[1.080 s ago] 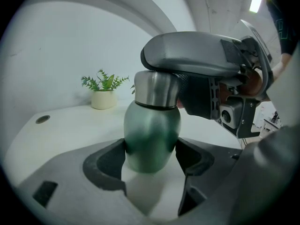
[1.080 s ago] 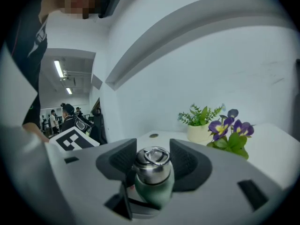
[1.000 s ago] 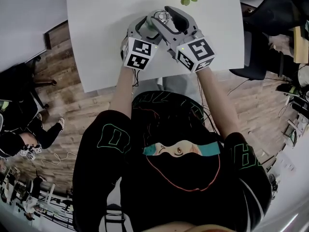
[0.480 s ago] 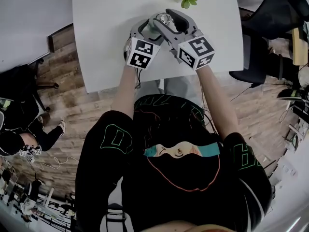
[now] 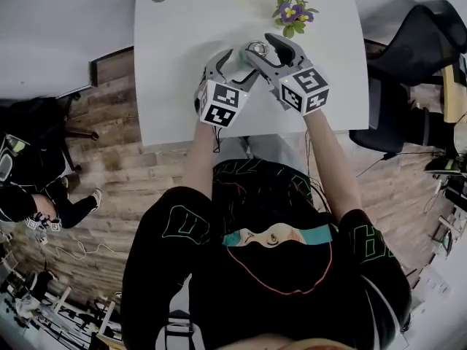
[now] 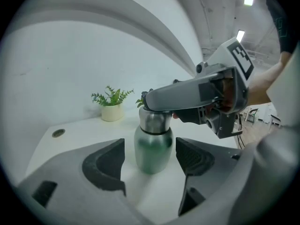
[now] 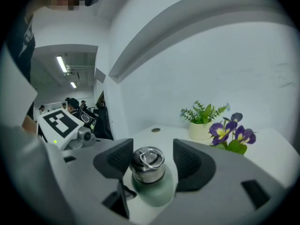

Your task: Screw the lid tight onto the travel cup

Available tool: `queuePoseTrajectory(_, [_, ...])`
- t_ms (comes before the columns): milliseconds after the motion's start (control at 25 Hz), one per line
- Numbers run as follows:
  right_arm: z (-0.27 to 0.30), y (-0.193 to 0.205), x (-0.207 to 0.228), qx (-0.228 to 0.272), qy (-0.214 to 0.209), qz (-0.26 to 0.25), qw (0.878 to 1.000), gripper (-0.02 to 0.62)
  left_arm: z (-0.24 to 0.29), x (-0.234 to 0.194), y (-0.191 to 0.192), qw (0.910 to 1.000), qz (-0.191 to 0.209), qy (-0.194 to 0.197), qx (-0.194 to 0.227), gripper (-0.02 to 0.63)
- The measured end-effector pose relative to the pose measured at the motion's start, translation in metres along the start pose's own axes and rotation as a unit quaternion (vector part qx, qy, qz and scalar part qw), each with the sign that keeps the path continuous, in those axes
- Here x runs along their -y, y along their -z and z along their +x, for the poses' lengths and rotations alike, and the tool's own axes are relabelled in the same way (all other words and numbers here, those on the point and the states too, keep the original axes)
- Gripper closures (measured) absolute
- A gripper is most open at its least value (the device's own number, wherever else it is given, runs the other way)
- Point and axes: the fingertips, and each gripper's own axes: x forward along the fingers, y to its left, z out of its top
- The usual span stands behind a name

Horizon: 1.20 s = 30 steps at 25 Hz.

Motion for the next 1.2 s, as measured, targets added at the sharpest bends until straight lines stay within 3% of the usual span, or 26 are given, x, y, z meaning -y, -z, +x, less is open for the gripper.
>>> queuePoseTrajectory(160, [-0.01, -0.019, 0.01, 0.022, -0.009, 0.002, 1.0, 0.337, -0.022, -0.004, -0.013, 0.9997, 0.023, -0.006, 0.001, 0.255])
queuePoseTrajectory(400, [-0.022, -0.05, 0.033, 0.05, 0.013, 0.001, 0.999, 0.462, -0.051, -0.037, -0.083, 0.9939, 0.014, -0.079, 0.076, 0.323])
queuePoseTrajectory(520, [-0.027, -0.074, 0.044, 0.077, 0.029, 0.005, 0.997, 0.494, -0.06, -0.053, -0.122, 0.9844, 0.028, -0.133, 0.112, 0.397])
queuePoseTrajectory(640, [-0.035, -0.103, 0.059, 0.096, 0.062, 0.004, 0.993, 0.539, -0.064, -0.056, -0.155, 0.9772, 0.061, -0.166, 0.118, 0.414])
queuePoseTrajectory(800, [-0.06, -0.139, 0.076, 0.127, 0.093, 0.023, 0.987, 0.584, -0.072, -0.054, -0.201, 0.9643, 0.031, -0.201, 0.17, 0.497])
queuePoseTrajectory(920, [-0.085, -0.168, 0.085, 0.156, 0.111, 0.039, 0.981, 0.591, -0.078, -0.051, -0.237, 0.9552, 0.023, -0.217, 0.201, 0.596])
queuePoseTrajectory(1200, [-0.129, -0.202, 0.097, 0.186, 0.147, 0.01, 0.971, 0.591, -0.09, -0.041, -0.292, 0.9355, 0.002, -0.24, 0.259, 0.606])
